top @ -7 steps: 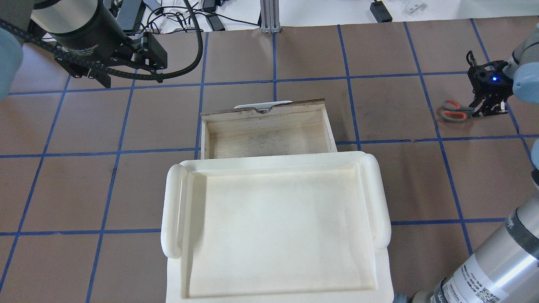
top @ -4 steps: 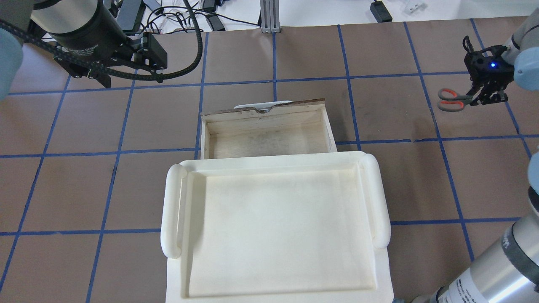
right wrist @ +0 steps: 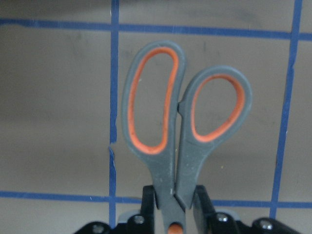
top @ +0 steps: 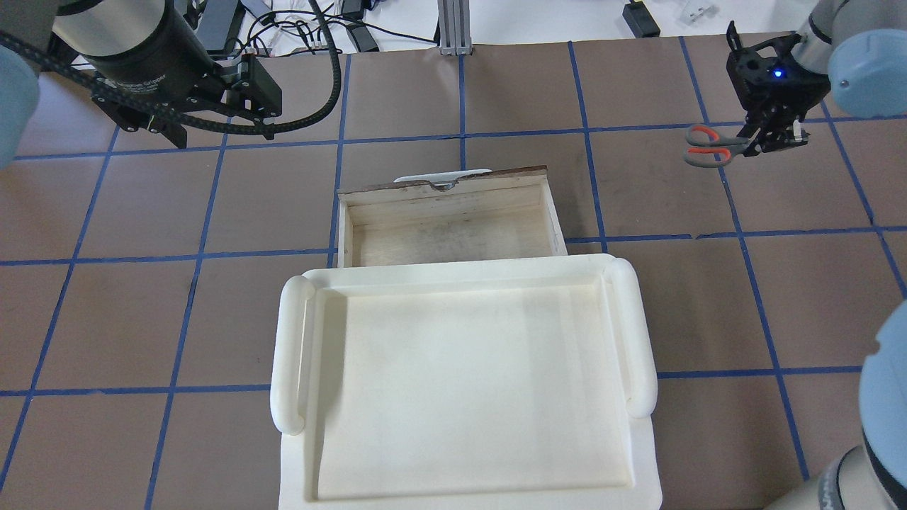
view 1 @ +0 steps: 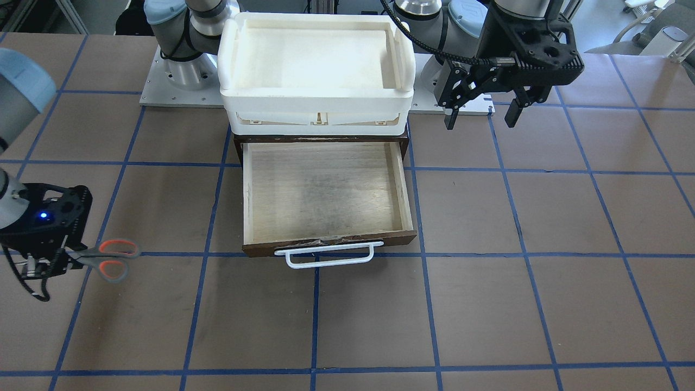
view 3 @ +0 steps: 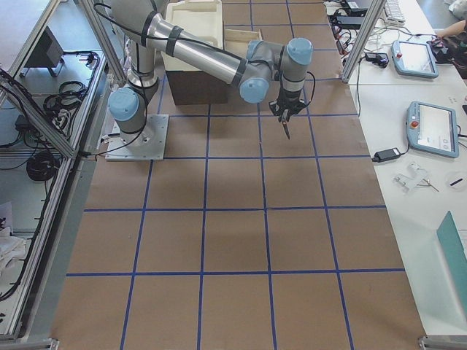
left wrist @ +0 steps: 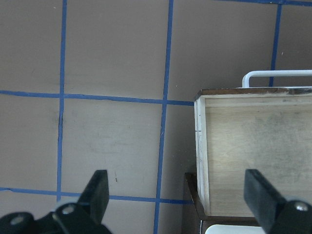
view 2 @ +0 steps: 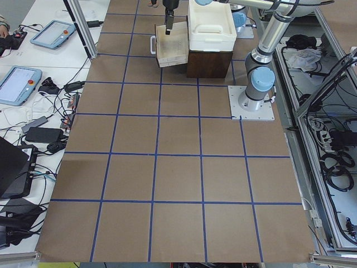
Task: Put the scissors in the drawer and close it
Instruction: 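Carry the scissors with the right gripper over the open drawer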
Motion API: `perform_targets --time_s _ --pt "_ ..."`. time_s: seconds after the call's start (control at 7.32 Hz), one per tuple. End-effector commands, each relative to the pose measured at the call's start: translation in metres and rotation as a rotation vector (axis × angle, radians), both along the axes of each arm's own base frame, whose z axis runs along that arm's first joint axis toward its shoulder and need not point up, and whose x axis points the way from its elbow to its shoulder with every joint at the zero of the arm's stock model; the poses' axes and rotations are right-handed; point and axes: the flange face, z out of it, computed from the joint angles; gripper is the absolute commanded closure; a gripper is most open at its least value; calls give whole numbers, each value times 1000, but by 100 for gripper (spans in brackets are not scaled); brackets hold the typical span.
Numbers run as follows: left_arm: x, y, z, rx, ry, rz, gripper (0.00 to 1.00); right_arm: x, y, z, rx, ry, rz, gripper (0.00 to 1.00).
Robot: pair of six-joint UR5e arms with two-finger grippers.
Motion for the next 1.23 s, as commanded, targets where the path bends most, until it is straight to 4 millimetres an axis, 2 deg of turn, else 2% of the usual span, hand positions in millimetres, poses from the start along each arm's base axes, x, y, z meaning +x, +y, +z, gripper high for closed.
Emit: perform_targets --time_s 0.0,0.14,0.27,0.41,0.55,0.96,1.09 --pt "0 0 0 1 -1 -2 0 99 24 27 6 -3 -73 100" --pt "0 0 0 1 -1 -2 0 142 40 39 3 -6 -107 100" --pt "0 0 0 1 1 -2 0 189 54 42 0 -8 -142 100" --pt "0 0 0 1 -1 -2 0 245 76 44 -3 -14 -183 100" --pt "0 0 0 1 1 -2 0 286 94 40 3 -12 -206 100" --pt "0 0 0 1 -1 -2 0 348 129 34 6 -17 -70 100" --pt "0 0 0 1 -1 -2 0 363 138 28 18 -16 -49 100"
